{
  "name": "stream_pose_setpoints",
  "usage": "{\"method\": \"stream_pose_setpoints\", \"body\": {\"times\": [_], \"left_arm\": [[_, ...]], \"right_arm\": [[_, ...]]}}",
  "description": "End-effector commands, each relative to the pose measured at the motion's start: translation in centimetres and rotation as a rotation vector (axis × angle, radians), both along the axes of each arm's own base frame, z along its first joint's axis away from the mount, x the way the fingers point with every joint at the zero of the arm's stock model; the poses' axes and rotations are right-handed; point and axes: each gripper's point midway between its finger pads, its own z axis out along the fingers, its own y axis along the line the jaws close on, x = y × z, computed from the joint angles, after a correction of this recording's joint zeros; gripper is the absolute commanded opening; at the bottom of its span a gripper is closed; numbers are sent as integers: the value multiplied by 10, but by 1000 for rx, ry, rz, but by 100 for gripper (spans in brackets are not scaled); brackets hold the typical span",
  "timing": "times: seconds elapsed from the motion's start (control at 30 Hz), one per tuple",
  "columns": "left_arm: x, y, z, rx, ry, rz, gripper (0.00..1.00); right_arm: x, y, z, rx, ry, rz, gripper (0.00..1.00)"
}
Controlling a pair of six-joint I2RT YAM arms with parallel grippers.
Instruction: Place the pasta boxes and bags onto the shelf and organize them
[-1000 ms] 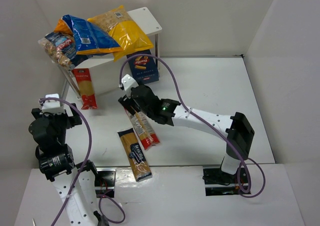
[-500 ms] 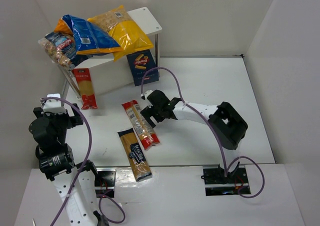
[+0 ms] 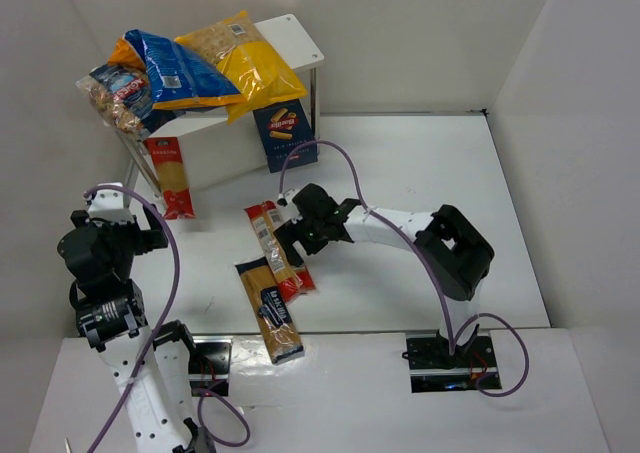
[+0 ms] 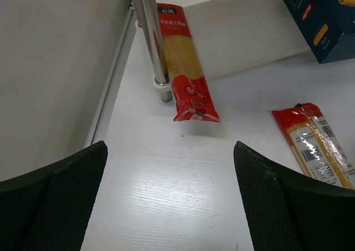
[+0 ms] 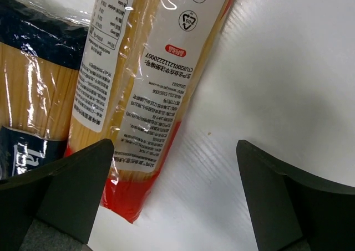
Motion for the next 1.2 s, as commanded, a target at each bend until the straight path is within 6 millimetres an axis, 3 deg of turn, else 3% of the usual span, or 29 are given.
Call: {"method": "stream_pose_setpoints", "body": {"times": [0.0, 0.07, 0.33, 0.47, 0.6, 0.67, 0.8, 0.9, 0.93, 1.0, 1.03, 1.07, 1.17], "left_arm": [[4, 1, 4, 22, -18, -17, 100], [4, 1, 4, 22, -18, -17, 100], [6, 0, 3, 16, -11, -26, 100], [6, 0, 3, 16, -11, -26, 100], [6, 0, 3, 16, -11, -26, 100], [6, -2, 3, 14, -12, -35, 100], [7, -4, 3, 14, -12, -44, 100], [7, -4, 3, 14, -12, -44, 100], [7, -3, 3, 23, -11, -46, 100], [7, -3, 3, 23, -11, -46, 100], [7, -3, 3, 23, -11, -46, 100], [7, -5, 3, 23, -11, -55, 100], [6, -6, 1, 18, -3, -55, 100]], "right_arm": [[-6, 14, 23, 99, 6, -22, 100], [-11, 20, 24, 100, -6, -20, 100], [-26, 31, -12, 70, 89, -8, 100], [-26, 42, -4, 117, 90, 16, 100], [-43, 54, -16, 85, 100, 57, 100], [-58, 59, -31, 44, 114, 86, 100], [-66, 74, -39, 7, 88, 143, 98], [-67, 77, -50, -21, 89, 154, 84], [-68, 75, -54, -40, 101, 154, 69], [-64, 71, -66, -86, 89, 161, 50], [-67, 69, -70, -111, 89, 174, 21], [-60, 68, -73, -138, 65, 153, 0], [-52, 54, -75, -214, 16, 159, 0]]}}
